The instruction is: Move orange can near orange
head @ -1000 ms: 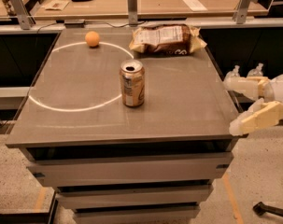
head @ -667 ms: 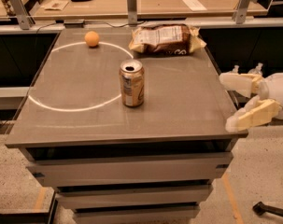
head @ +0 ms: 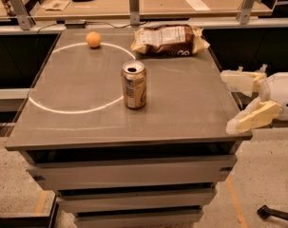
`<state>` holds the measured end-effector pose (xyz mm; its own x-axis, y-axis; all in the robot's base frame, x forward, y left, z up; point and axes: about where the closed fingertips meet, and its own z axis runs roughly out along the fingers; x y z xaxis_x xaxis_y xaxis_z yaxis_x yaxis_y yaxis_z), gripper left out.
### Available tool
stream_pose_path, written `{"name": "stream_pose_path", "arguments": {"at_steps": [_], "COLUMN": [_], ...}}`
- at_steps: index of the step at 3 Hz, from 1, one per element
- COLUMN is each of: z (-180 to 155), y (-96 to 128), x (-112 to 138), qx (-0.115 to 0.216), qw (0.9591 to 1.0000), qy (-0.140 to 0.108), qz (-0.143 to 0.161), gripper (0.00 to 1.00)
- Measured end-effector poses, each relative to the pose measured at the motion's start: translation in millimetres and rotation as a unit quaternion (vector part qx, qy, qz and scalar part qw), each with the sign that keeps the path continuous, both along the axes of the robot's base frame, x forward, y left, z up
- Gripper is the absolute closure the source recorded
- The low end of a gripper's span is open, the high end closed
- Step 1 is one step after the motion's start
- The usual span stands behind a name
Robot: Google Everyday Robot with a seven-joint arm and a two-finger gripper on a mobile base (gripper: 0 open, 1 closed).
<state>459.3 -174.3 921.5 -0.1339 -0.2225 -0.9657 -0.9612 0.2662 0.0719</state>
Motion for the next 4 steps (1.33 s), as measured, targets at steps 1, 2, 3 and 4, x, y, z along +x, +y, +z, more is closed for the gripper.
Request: {"name": "stream_pose_path", "arguments": {"at_steps": [1, 2, 3, 4], "z": [-8, -26, -45, -60], "y": [13, 42, 63, 81], "x": [4, 10, 20, 40], "qx": [-0.001, -0.026, -0.031, -0.015], "qw": [0.9996, 0.9971, 0.9938, 0.9913], "qy": [-0.012, -0.039, -0.051, -0.039], "qz": [-0.025, -0.059, -0.094, -0.125], "gripper": [0.00, 0.00, 0.00, 0.00]}}
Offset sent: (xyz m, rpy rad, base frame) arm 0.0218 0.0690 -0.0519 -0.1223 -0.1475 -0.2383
